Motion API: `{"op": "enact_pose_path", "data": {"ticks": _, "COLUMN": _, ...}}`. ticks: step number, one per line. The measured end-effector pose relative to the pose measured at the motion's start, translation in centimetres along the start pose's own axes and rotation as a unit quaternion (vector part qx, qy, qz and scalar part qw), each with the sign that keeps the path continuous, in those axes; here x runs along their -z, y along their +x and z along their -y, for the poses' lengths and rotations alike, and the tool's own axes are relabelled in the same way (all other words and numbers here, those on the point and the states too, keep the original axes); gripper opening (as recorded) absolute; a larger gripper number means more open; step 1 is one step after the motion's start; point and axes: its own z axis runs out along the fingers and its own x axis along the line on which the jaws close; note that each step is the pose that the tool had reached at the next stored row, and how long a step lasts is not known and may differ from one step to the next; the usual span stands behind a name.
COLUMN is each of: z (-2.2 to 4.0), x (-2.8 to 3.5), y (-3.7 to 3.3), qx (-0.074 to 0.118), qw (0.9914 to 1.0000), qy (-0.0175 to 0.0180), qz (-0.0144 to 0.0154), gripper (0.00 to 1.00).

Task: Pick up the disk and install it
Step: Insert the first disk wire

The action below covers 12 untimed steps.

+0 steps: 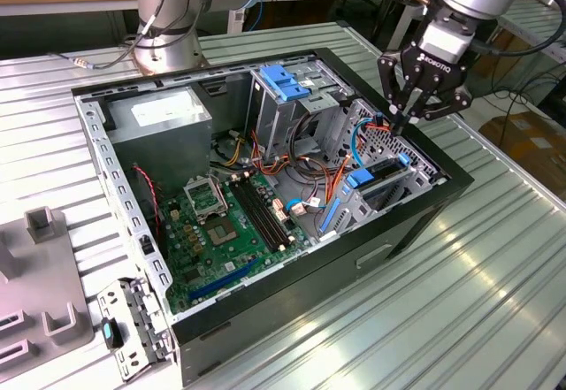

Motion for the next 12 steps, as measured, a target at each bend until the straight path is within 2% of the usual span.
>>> {"op": "enact_pose_path", "data": {"ticks": 7, "z": 0.00, "x": -0.04, "y": 0.01, "qx": -0.029, "qw": 0.99959, "qy": -0.0001, "qz": 0.0007, "gripper": 0.17}}
{"op": "enact_pose_path", "data": {"ticks": 11, "z": 0.00, "x": -0.07, "y": 0.01, "qx": -0.044, "qw": 0.99903, "qy": -0.0002, "qz": 0.0011, "gripper": 0.17}}
{"op": "enact_pose_path", "data": {"ticks": 12, "z": 0.00, "x": -0.08, "y": 0.01, "qx": -0.053, "qw": 0.99858, "qy": -0.0002, "qz": 0.0013, "gripper": 0.17}}
